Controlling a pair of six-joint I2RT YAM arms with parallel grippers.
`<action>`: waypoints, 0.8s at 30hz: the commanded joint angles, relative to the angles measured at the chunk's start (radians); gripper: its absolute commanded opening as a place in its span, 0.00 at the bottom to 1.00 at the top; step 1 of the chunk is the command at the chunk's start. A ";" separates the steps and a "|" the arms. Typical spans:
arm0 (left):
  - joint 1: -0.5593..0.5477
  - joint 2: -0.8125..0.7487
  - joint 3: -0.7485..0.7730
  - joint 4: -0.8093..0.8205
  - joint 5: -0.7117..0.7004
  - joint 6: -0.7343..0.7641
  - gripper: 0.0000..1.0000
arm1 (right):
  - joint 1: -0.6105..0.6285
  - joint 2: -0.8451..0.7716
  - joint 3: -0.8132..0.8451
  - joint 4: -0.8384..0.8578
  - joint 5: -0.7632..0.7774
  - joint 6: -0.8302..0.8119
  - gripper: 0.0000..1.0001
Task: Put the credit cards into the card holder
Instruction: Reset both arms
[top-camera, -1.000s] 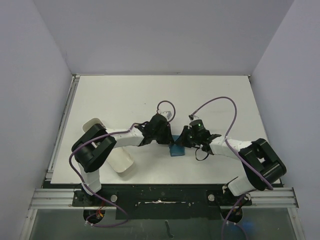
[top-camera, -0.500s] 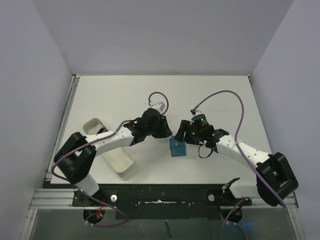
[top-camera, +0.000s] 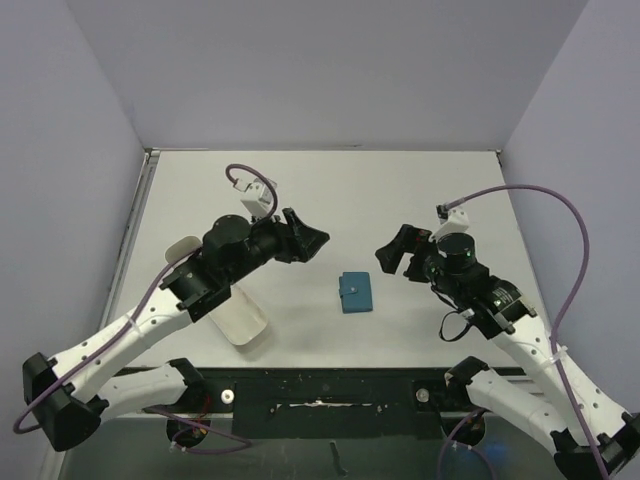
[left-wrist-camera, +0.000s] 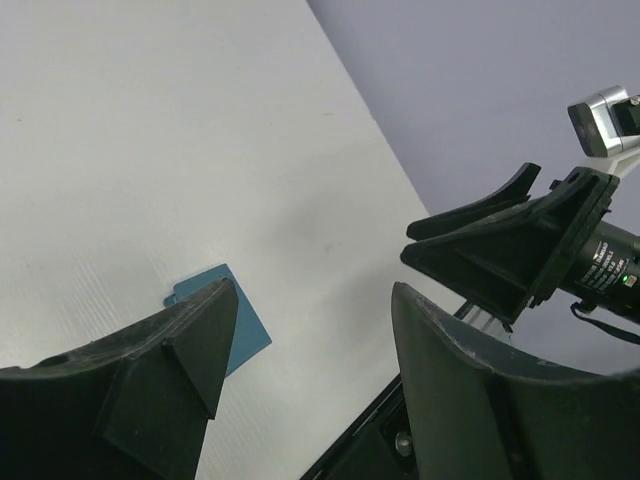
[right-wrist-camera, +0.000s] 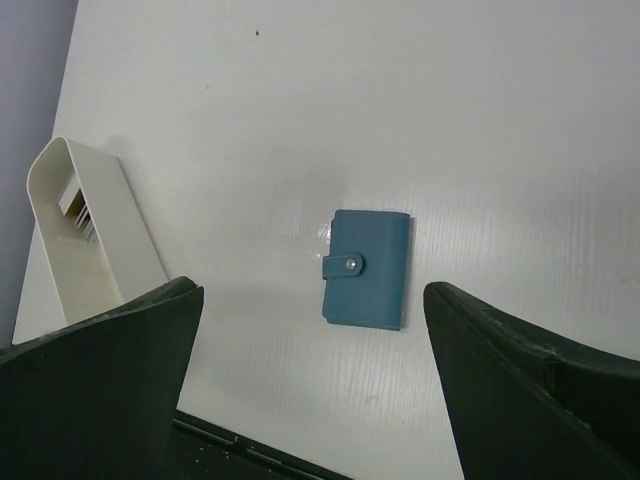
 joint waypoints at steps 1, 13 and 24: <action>0.005 -0.146 -0.037 -0.029 -0.034 0.028 0.63 | 0.005 -0.074 0.074 -0.115 0.110 -0.040 0.98; 0.005 -0.324 -0.213 0.022 -0.013 0.005 0.70 | 0.005 -0.210 -0.003 -0.044 0.143 0.015 0.98; 0.005 -0.283 -0.239 0.063 -0.003 -0.016 0.72 | 0.005 -0.202 -0.001 -0.054 0.148 0.021 0.97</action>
